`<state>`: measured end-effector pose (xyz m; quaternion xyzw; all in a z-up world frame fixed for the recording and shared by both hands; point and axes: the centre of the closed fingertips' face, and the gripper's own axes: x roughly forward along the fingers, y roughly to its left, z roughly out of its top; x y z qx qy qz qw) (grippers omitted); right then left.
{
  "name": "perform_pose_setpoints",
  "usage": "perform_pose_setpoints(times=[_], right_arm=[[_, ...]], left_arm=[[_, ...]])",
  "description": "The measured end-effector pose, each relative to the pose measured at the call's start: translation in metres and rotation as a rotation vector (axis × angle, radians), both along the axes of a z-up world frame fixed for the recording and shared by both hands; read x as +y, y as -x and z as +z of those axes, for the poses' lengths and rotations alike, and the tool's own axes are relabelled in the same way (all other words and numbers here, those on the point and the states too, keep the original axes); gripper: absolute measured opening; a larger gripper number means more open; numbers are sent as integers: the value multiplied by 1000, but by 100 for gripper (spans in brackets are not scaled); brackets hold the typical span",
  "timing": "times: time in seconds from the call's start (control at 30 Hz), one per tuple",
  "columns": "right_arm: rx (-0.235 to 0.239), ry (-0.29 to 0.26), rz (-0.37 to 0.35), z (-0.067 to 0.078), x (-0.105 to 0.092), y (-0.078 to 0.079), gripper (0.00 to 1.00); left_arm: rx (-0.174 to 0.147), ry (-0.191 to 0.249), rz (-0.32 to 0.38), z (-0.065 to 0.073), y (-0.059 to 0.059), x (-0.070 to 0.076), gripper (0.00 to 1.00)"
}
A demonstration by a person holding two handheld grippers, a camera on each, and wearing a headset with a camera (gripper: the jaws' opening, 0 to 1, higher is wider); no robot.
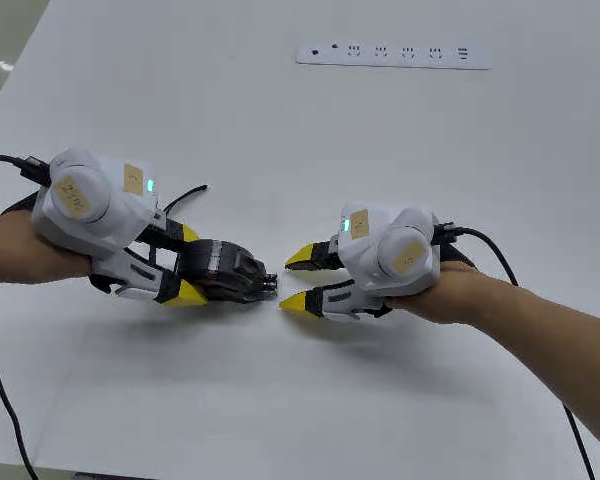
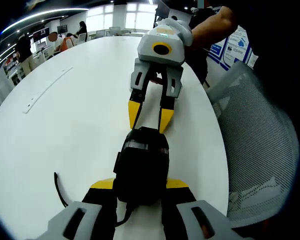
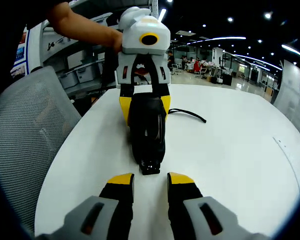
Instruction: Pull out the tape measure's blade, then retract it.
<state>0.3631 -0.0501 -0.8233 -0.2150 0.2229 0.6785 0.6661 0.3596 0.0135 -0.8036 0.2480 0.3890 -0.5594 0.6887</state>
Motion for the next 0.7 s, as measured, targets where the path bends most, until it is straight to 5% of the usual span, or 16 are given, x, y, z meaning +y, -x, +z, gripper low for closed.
perform_pose_setpoints(times=[0.7], right_arm=[[-4, -3, 26, -6, 17, -1, 15]], left_arm=[[5, 8, 5, 0, -1, 0, 31]])
